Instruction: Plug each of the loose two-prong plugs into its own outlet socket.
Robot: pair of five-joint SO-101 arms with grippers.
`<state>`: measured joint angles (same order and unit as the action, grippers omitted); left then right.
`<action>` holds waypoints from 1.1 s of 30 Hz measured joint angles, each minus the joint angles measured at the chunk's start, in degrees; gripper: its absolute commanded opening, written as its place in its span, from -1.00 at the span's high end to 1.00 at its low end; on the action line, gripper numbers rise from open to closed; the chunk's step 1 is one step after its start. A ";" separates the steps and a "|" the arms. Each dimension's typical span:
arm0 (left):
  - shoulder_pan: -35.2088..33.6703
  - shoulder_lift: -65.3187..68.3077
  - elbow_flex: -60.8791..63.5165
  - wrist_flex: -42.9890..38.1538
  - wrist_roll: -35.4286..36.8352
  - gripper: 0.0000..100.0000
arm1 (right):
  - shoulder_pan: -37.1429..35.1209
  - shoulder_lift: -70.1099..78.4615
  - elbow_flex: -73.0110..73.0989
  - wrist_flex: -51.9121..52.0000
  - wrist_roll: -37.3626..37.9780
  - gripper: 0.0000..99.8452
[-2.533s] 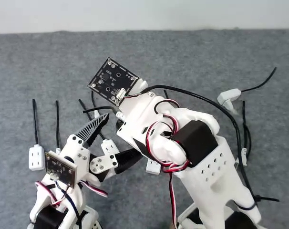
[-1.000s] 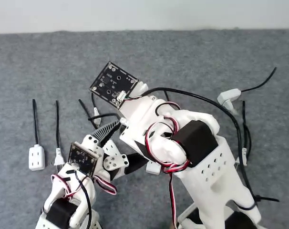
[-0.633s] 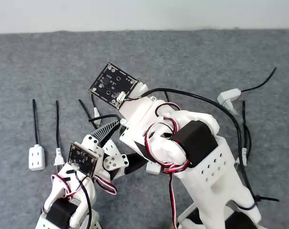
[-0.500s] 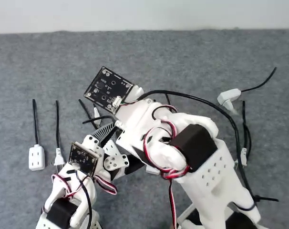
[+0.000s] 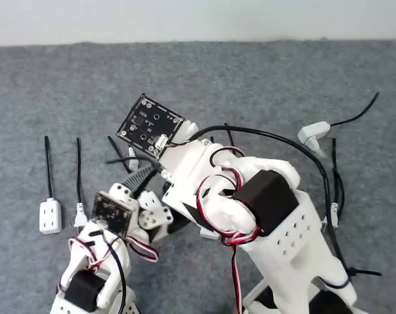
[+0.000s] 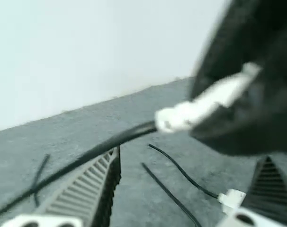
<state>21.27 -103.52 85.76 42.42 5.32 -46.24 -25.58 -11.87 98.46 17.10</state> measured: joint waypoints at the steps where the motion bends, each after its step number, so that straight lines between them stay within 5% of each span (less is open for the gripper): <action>1: -0.97 0.00 -0.35 0.00 0.00 0.18 | 0.00 0.00 0.00 0.26 0.00 0.98; 33: -2.90 0.00 -5.80 2.81 -2.81 0.18 | 4.66 -0.35 3.78 1.93 2.46 0.98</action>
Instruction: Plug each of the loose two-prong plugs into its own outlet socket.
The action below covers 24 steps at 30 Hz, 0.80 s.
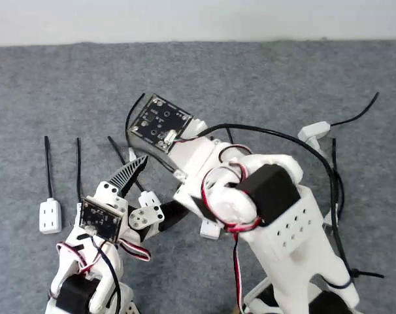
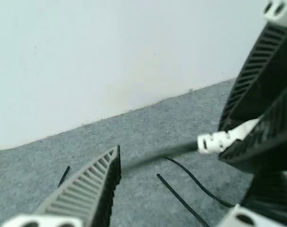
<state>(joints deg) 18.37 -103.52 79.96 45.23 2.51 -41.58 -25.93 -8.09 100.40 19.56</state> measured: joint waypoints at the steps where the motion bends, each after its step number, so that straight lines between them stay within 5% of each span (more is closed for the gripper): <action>1: -0.09 0.00 0.00 0.00 -0.26 0.18 | 0.00 0.00 0.18 0.00 0.35 0.98; 24: -4.40 0.00 1.76 -4.31 -1.67 0.18 | -3.78 -2.73 -0.44 0.26 0.00 0.98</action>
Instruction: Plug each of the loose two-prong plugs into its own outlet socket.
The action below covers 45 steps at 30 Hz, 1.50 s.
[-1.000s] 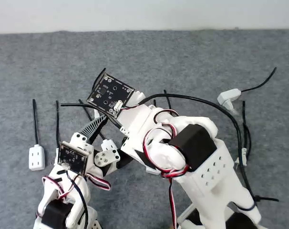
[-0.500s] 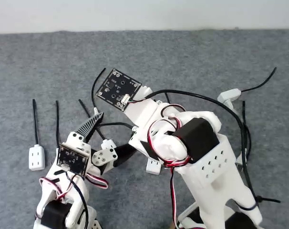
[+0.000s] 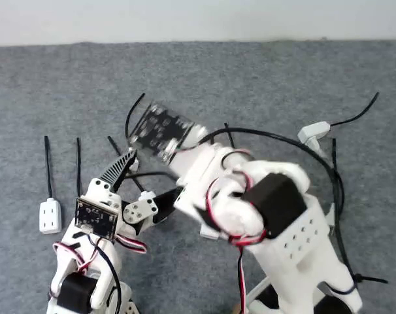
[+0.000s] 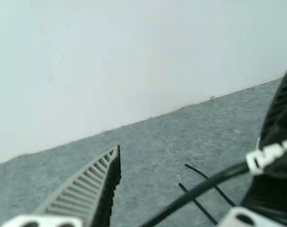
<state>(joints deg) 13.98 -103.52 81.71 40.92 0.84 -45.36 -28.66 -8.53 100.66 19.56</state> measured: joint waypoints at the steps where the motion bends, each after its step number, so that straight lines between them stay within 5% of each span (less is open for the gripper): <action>1: -0.62 0.00 0.26 -0.79 -0.35 0.18 | -0.70 -0.26 0.00 0.00 -0.35 0.98; 8: -6.07 0.00 0.88 -5.89 -1.76 0.18 | -1.93 -0.62 0.70 0.00 -0.70 0.98; 22: -8.00 0.00 -2.90 -1.85 -1.76 0.18 | -2.02 -0.79 3.96 0.00 -0.70 0.98; 36: 1.32 0.00 -13.63 8.26 -1.76 0.18 | -0.70 -0.70 8.53 0.00 -0.09 0.98; 45: 1.41 0.00 -14.33 9.14 -1.76 0.18 | -0.79 -0.70 8.53 0.00 0.00 0.98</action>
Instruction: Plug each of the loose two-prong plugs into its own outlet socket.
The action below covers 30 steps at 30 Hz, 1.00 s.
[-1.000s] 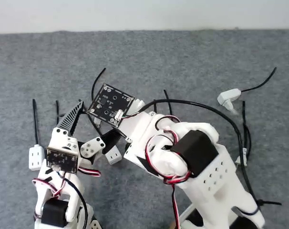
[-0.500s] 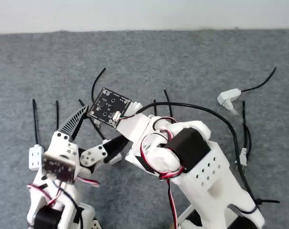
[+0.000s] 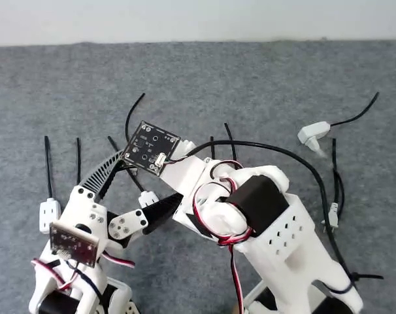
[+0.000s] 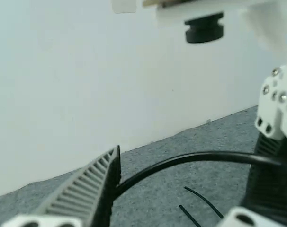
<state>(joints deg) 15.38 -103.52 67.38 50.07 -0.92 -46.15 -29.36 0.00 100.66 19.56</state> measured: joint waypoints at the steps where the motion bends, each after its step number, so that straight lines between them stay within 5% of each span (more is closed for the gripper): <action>1: -0.26 0.00 0.00 0.00 0.00 0.18 | 0.00 0.00 0.00 0.00 0.00 0.98; 30: -7.56 0.00 14.51 -8.70 -1.93 0.18 | 9.23 -8.70 0.26 0.00 4.31 0.98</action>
<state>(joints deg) 7.82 -103.52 81.89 41.36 -2.86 -36.92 -38.07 0.26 100.66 23.87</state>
